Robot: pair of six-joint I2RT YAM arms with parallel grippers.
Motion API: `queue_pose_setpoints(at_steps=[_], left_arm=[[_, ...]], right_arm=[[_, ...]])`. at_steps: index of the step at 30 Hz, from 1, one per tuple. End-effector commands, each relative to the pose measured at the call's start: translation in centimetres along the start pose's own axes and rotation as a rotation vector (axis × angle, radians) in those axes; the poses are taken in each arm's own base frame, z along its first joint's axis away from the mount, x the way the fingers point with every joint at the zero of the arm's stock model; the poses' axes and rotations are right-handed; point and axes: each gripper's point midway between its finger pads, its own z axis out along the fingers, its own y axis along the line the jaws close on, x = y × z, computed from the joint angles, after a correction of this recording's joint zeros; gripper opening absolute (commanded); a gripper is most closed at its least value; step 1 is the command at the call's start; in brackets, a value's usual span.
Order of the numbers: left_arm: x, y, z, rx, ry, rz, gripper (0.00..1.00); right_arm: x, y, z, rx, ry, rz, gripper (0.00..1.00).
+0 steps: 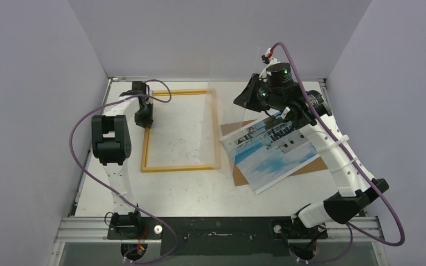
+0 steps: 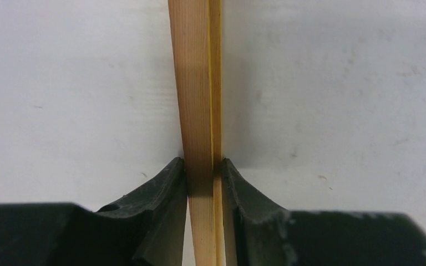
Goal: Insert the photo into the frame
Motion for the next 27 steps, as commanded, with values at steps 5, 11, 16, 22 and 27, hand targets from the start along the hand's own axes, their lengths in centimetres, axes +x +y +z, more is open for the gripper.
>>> queue_pose_setpoints(at_steps=[5, 11, 16, 22, 27], left_arm=[[3.4, -3.6, -2.0, 0.012, 0.011, 0.093, 0.0], [3.7, -2.9, -2.8, -0.031, 0.016, 0.042, 0.0], [2.2, -1.3, -5.2, -0.026, -0.017, -0.094, 0.32], [-0.7, -1.8, -10.3, 0.244, -0.122, -0.279, 0.53], [-2.0, -2.3, -13.8, 0.359, -0.188, -0.346, 0.69]], right_arm=[[-2.3, 2.3, 0.1, -0.12, -0.064, 0.076, 0.0], [-1.4, 1.8, 0.0, -0.136, -0.033, 0.09, 0.0], [-0.7, 1.1, -0.6, -0.133, -0.007, 0.071, 0.0], [-0.1, 1.9, -1.2, -0.185, 0.052, 0.087, 0.0], [-0.1, 5.0, -0.9, -0.29, 0.145, 0.201, 0.0]])
